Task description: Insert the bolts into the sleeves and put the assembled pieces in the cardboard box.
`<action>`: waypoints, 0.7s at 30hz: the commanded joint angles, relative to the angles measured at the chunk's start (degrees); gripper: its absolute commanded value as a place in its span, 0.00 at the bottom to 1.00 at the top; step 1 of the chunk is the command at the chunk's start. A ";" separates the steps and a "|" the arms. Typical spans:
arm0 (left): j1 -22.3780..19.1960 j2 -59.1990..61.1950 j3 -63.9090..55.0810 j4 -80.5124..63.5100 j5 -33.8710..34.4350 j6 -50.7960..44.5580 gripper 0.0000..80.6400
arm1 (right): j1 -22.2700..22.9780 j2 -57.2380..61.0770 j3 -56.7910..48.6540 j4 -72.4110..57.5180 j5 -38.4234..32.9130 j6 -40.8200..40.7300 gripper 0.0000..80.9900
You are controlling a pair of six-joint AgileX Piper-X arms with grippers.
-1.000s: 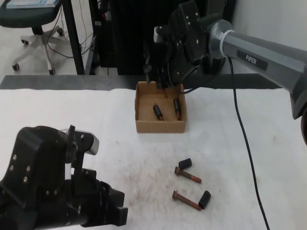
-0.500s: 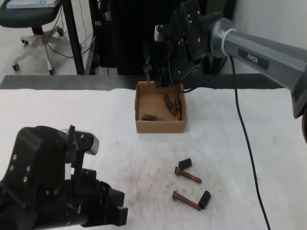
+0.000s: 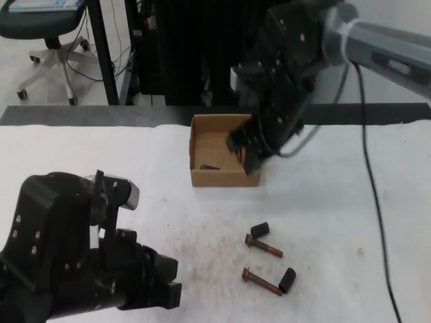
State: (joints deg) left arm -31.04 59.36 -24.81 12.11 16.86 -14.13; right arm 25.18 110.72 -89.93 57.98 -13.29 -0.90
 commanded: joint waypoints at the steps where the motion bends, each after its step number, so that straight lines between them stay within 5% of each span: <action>1: 0.17 -0.34 -0.35 -1.23 0.42 -0.44 0.05 | 0.28 -4.62 4.25 -3.00 -0.72 -0.43 0.01; 8: 0.17 -1.19 -0.35 -1.23 0.91 4.87 0.05 | 1.19 -13.04 20.47 -16.49 -0.54 -8.70 0.00; 17: 0.17 -1.19 -0.35 -1.23 0.91 9.75 0.05 | 1.19 -8.86 23.36 -24.34 -0.40 -22.04 0.00; 21: 0.17 -1.19 -0.35 -1.23 0.81 12.28 0.05 | 1.19 -7.27 23.36 -24.25 -0.40 -28.29 0.15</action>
State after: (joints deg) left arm -30.99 58.89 -24.81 11.59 17.75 -4.06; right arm 26.24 102.51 -66.54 34.28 -13.29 -24.08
